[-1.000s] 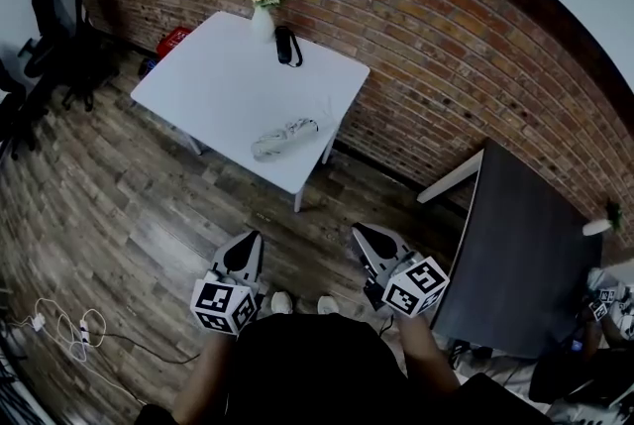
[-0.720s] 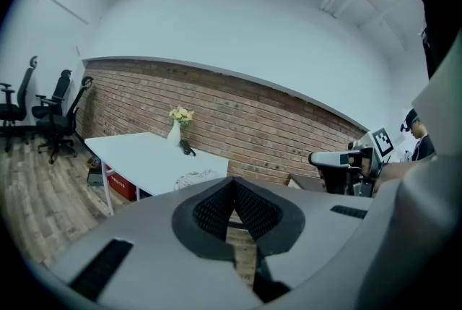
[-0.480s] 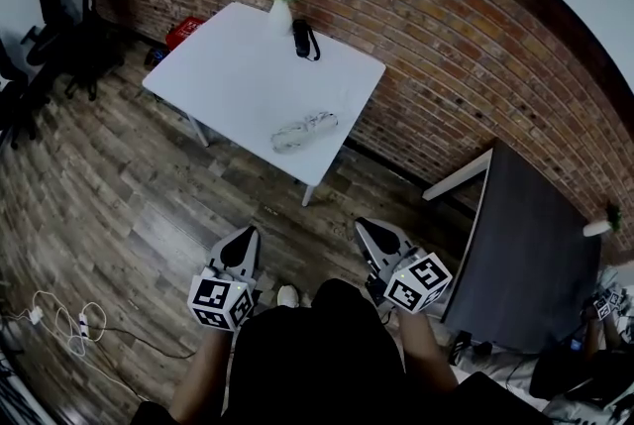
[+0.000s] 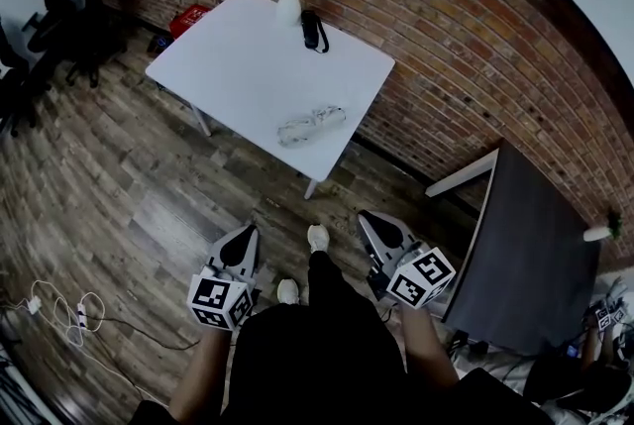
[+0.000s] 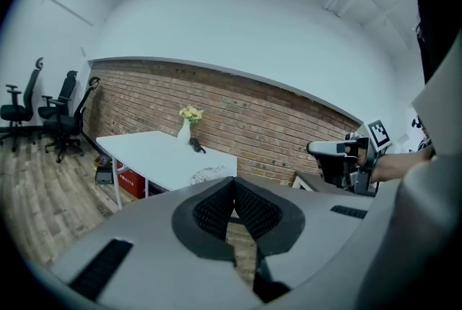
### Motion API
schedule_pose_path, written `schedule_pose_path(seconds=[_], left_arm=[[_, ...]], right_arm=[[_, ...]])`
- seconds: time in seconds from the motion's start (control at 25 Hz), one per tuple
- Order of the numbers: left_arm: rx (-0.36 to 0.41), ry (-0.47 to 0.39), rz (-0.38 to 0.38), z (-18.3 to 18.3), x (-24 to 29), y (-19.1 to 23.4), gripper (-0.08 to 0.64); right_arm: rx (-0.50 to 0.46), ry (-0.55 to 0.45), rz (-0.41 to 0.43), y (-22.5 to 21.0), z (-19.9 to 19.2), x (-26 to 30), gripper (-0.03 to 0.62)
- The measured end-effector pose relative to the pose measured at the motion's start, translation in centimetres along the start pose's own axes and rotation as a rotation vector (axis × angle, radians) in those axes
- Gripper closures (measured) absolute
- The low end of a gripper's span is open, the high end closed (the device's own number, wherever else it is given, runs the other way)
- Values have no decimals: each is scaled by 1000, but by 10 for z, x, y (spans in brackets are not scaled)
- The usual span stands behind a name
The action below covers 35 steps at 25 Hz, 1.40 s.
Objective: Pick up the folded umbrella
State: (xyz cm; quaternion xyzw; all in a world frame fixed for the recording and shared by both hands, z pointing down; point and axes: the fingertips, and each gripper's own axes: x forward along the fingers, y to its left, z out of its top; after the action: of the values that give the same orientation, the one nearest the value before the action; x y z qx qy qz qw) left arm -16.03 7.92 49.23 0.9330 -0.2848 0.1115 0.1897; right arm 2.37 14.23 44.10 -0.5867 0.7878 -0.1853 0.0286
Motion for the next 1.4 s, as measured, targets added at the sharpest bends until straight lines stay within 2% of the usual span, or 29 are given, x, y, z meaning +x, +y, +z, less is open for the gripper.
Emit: schedule_pose_path(seconds=[0.08,0.2,0.52,0.76,1.04,1.4], left_arm=[[-4,21,-1,-2,6,1,546],[14,9,22,8,23,9,546],[20,-29,40,53,79,24,546],[0,-25,85,72,109,38,546],[-3,15,131,77,150,43,546],[-5,5,210,95,204,56,546]], right_arm=[[24,-6,8,-7,0,6,569],[39,-8,25,-23,3,20,569],[-2,24,85,-72,25,72,569],[-25,56,141,-97,38,107,571],[-43,132,191,-133,28,136,571],[-76,210,277,-176,22,167,571]])
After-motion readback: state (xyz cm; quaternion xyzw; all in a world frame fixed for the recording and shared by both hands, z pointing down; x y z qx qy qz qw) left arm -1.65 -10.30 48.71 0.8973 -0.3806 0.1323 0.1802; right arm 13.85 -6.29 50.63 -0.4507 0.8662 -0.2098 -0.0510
